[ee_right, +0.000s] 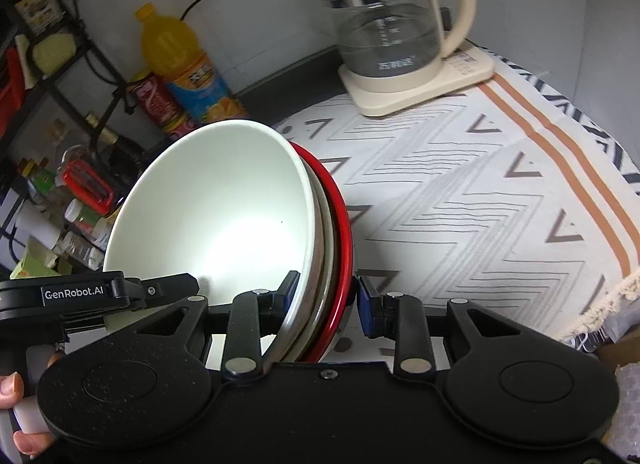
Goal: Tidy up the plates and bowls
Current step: 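Lift the red bowl stack with both grippers and carry it over the plates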
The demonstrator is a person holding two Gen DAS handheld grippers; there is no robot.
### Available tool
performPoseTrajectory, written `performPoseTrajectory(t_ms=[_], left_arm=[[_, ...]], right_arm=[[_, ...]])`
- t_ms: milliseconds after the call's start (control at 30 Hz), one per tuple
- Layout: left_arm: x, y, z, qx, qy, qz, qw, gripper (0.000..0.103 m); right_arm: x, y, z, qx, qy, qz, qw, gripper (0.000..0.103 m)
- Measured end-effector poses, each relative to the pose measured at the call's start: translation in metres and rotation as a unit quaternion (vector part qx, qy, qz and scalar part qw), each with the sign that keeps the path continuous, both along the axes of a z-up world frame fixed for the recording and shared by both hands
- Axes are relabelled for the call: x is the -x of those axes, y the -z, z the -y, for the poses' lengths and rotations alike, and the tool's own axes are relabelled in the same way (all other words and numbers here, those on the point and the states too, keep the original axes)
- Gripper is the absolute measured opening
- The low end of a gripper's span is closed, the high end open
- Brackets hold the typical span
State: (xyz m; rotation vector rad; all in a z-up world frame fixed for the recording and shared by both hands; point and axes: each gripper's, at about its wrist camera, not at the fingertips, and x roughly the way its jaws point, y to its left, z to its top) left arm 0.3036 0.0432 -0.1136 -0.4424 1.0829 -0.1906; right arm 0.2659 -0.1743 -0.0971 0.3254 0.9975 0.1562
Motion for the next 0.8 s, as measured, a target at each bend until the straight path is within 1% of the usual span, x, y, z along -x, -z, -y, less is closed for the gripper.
performPoseTrajectory(t_ms=[267, 500, 800], left_arm=[[0.013, -0.003, -0.033, 0.000, -0.037, 0.002, 0.9993, 0.032], [0.024, -0.004, -0.063, -0.003, -0.074, -0.002, 0.9973, 0.032], [0.039, 0.009, -0.094, -0.007, -0.118, -0.016, 0.9929, 0.032]], right_arm=[[-0.008, 0.000, -0.032, -0.002, -0.037, 0.001, 0.999, 0.030], [-0.016, 0.005, -0.061, -0.005, -0.074, -0.005, 0.997, 0.030], [-0.025, 0.017, -0.093, -0.006, -0.111, -0.020, 0.994, 0.030]])
